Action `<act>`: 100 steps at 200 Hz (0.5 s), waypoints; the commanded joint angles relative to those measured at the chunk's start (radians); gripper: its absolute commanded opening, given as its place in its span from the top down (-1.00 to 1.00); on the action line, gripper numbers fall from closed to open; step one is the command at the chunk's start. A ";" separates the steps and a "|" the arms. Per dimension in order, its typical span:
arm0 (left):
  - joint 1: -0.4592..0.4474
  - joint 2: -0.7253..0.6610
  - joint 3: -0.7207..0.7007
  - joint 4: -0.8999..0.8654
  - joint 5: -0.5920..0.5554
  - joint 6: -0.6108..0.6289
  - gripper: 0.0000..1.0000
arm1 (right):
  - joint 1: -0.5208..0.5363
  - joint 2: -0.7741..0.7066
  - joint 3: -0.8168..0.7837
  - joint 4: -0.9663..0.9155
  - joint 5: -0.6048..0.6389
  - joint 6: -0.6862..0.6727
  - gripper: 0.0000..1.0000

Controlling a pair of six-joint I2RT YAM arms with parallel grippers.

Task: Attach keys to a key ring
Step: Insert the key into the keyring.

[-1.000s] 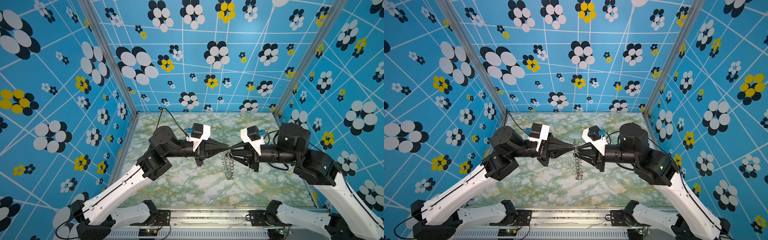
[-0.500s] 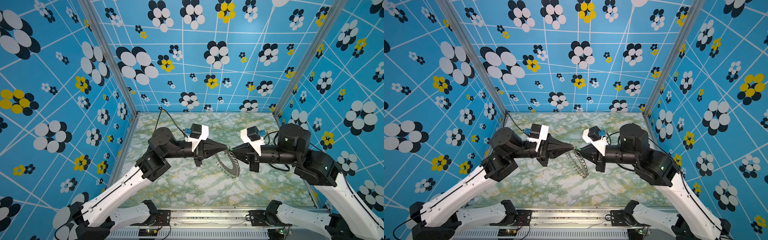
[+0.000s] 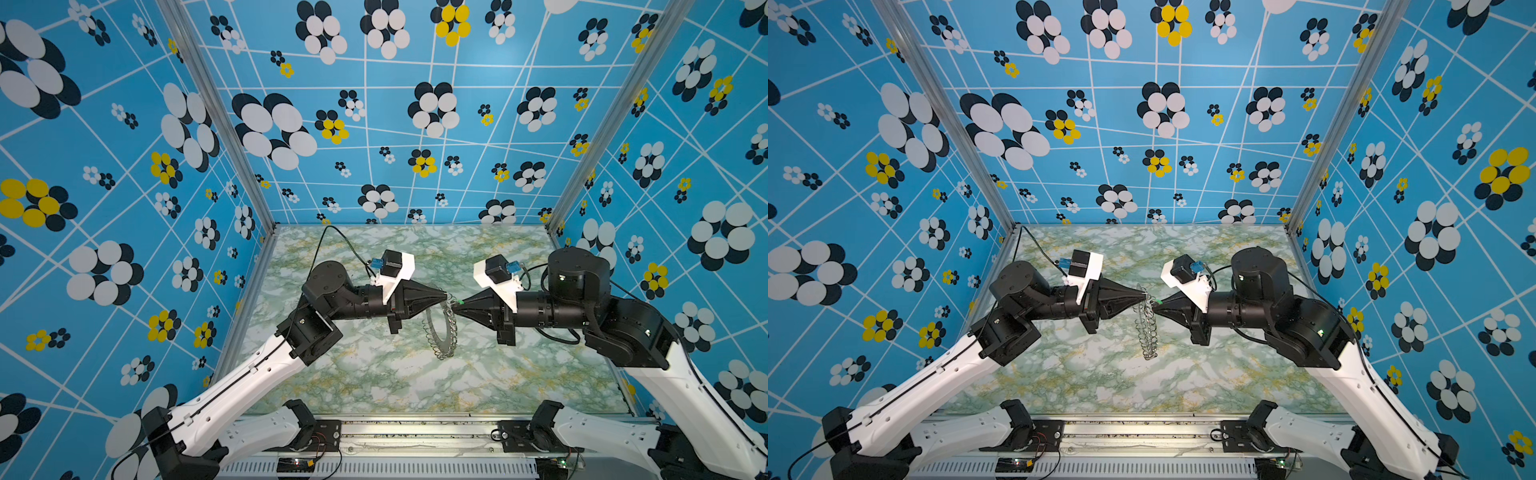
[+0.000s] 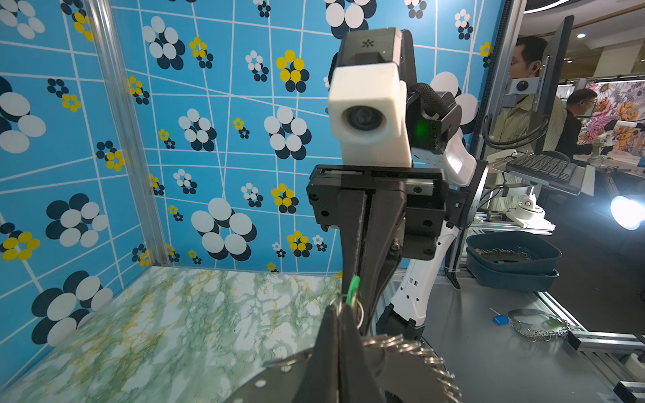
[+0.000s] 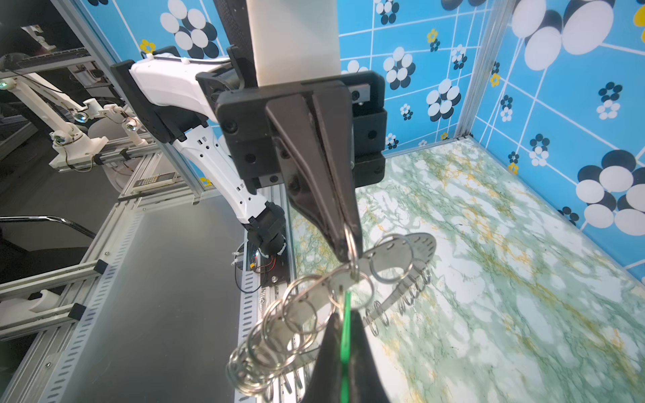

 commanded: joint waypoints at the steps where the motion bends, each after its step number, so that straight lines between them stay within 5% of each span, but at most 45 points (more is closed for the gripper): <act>1: 0.019 -0.027 -0.026 0.075 -0.001 -0.036 1.00 | 0.025 0.016 0.011 -0.051 0.021 -0.012 1.00; 100: 0.052 -0.036 -0.124 0.011 0.033 -0.053 1.00 | 0.033 0.053 0.026 -0.176 0.074 -0.066 1.00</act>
